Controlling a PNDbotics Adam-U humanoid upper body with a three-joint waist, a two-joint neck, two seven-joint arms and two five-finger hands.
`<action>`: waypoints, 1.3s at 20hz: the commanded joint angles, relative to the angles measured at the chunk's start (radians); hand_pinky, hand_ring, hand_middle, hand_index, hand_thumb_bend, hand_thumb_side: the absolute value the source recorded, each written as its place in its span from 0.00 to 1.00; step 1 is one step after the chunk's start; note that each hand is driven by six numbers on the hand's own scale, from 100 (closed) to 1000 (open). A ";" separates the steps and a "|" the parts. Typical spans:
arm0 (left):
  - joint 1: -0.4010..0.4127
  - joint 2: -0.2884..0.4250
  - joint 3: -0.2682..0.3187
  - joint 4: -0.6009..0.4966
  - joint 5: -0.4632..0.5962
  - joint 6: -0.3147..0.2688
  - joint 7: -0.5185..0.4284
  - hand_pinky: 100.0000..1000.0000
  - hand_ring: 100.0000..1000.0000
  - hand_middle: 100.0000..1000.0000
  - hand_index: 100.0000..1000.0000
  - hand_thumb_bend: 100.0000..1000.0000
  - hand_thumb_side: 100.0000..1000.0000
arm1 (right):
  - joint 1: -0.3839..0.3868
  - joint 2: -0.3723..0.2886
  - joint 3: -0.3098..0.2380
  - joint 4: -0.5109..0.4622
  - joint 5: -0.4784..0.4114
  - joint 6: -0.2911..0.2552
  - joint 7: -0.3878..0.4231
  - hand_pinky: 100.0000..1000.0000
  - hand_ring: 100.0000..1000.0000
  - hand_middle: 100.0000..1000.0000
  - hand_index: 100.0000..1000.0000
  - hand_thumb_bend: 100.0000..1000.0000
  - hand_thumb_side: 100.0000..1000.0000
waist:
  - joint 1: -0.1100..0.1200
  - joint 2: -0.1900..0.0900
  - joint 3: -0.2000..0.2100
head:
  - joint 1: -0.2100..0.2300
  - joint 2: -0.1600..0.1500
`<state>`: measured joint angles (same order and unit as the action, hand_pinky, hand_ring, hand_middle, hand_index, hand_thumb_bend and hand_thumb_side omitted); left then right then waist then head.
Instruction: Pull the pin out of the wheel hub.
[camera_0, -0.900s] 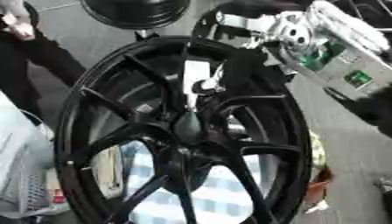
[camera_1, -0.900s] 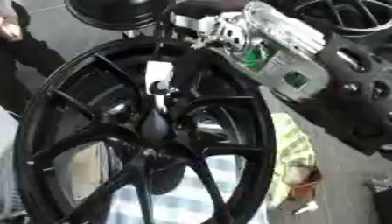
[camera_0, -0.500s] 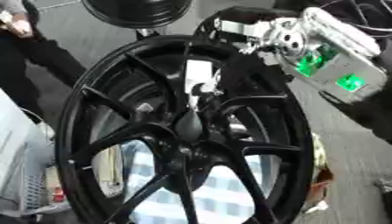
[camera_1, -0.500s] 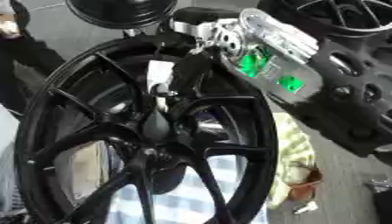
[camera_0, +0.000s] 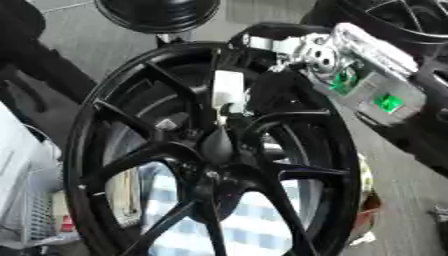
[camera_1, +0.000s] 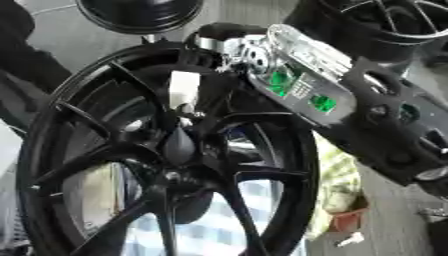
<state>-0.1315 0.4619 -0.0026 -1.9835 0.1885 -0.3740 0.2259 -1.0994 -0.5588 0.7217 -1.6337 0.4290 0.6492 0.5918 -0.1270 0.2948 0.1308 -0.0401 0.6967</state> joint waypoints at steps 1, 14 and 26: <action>-0.007 0.007 0.001 -0.017 -0.005 0.000 -0.004 0.83 0.72 0.64 0.82 0.00 0.71 | -0.014 -0.008 -0.011 0.003 -0.001 0.184 0.183 0.78 0.80 0.74 0.80 0.44 0.19 | 0.007 -0.015 0.001 | -0.003 -0.011; -0.011 0.008 0.000 -0.017 -0.002 -0.003 -0.006 0.83 0.72 0.64 0.82 0.00 0.71 | -0.009 0.002 -0.018 0.015 -0.017 0.202 0.150 0.77 0.76 0.64 0.71 0.38 0.09 | 0.009 -0.013 0.005 | -0.002 -0.013; -0.012 0.008 0.000 -0.017 -0.002 0.002 -0.007 0.83 0.72 0.64 0.82 0.00 0.71 | -0.015 0.000 -0.024 -0.006 -0.052 0.234 0.079 0.76 0.72 0.50 0.61 0.36 0.02 | 0.012 -0.015 0.004 | 0.002 -0.015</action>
<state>-0.1339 0.4564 -0.0031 -1.9835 0.1885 -0.3724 0.2207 -1.0939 -0.5425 0.7203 -1.6229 0.3829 0.7194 0.5217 -0.1262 0.2966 0.1358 -0.0384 0.6927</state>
